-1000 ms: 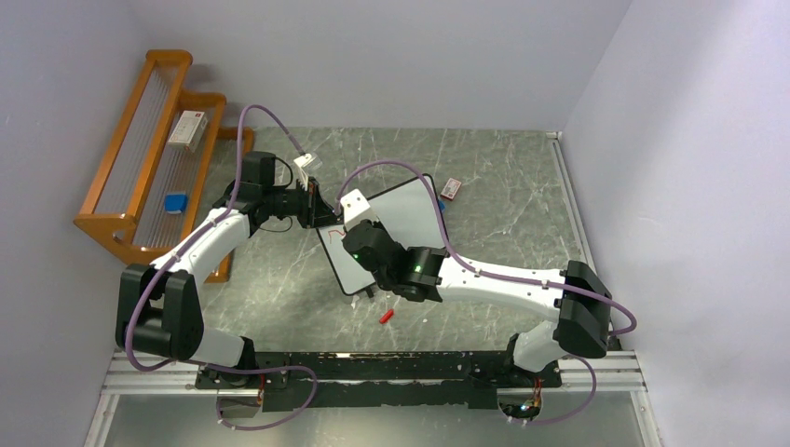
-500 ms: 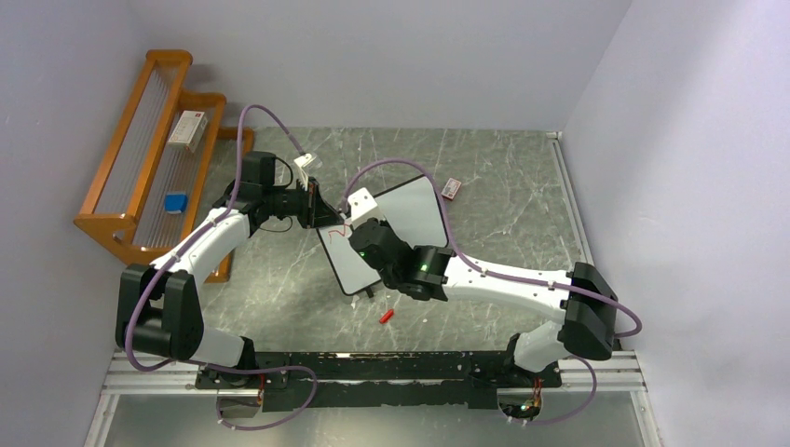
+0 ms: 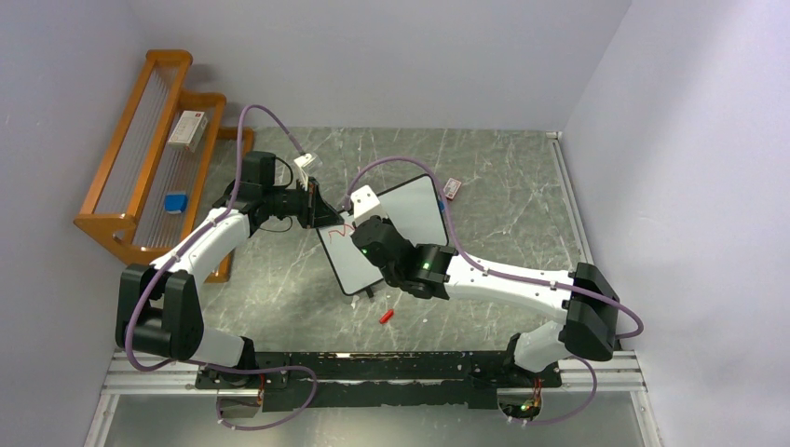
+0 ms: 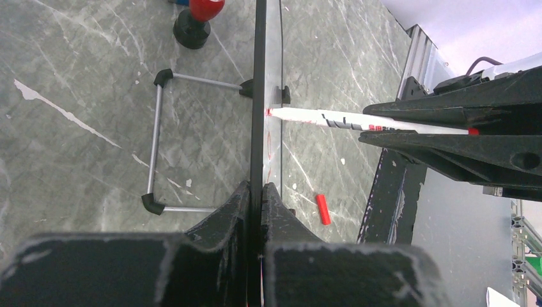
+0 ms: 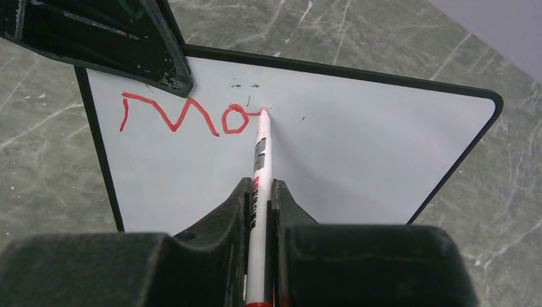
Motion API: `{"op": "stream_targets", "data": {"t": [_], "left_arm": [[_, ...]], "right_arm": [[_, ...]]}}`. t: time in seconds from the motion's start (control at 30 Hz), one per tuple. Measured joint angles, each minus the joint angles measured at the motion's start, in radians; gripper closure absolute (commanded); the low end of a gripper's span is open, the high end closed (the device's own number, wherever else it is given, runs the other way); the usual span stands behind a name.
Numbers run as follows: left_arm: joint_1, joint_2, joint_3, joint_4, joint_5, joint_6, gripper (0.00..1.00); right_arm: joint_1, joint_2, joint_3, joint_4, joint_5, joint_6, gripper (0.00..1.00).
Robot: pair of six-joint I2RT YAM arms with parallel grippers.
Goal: Write a sentence on the whiteboard
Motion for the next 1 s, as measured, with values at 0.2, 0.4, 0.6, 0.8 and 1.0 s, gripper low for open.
{"op": "stream_targets", "data": {"t": [0.2,0.4,0.6,0.8,1.0], "left_arm": [[0.000,0.000,0.000,0.000,0.000,0.000,0.95],[0.000,0.000,0.000,0.000,0.000,0.001,0.95],[0.000,0.001,0.002,-0.001,0.000,0.005,0.95],[0.000,0.001,0.002,-0.002,0.000,0.005,0.95],[0.000,0.001,0.002,-0.002,0.000,0.005,0.95]], "right_arm": [[-0.001,0.000,0.000,0.000,-0.005,0.000,1.00],[-0.001,0.000,-0.001,0.000,-0.004,0.002,1.00],[-0.001,-0.011,-0.027,-0.008,-0.004,0.018,1.00],[-0.001,-0.021,-0.048,-0.028,-0.002,0.027,1.00],[-0.003,-0.021,-0.048,-0.029,0.001,0.027,1.00]]}}
